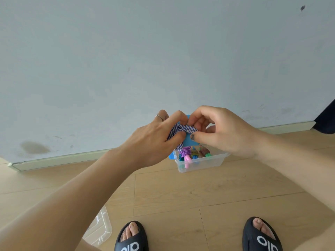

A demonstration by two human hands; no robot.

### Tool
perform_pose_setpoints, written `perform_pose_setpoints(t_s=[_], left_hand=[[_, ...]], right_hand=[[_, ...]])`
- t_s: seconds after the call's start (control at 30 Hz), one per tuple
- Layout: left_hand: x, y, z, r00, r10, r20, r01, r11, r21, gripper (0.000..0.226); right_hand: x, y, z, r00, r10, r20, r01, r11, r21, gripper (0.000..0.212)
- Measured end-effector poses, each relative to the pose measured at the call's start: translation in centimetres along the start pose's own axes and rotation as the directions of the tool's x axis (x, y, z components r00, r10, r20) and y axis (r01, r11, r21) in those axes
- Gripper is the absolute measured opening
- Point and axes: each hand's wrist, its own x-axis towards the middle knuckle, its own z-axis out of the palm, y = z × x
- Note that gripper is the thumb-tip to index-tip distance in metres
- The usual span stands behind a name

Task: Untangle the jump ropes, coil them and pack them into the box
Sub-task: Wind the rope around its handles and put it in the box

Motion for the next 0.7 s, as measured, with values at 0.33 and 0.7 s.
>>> perform_pose_setpoints(t_s=[0.33, 0.7], left_hand=[[0.39, 0.45, 0.33, 0.998, -0.054, 0.010, 0.055, 0.996, -0.073, 0.007], [0.56, -0.18, -0.37, 0.996, -0.001, 0.095, 0.015, 0.989, -0.148, 0.017]], right_hand=[[-0.13, -0.17, -0.71, 0.997, 0.043, 0.068, -0.048, 0.996, 0.072, 0.021], [-0.51, 0.22, -0.15, 0.999, -0.031, 0.004, 0.031, 0.999, -0.021, 0.023]])
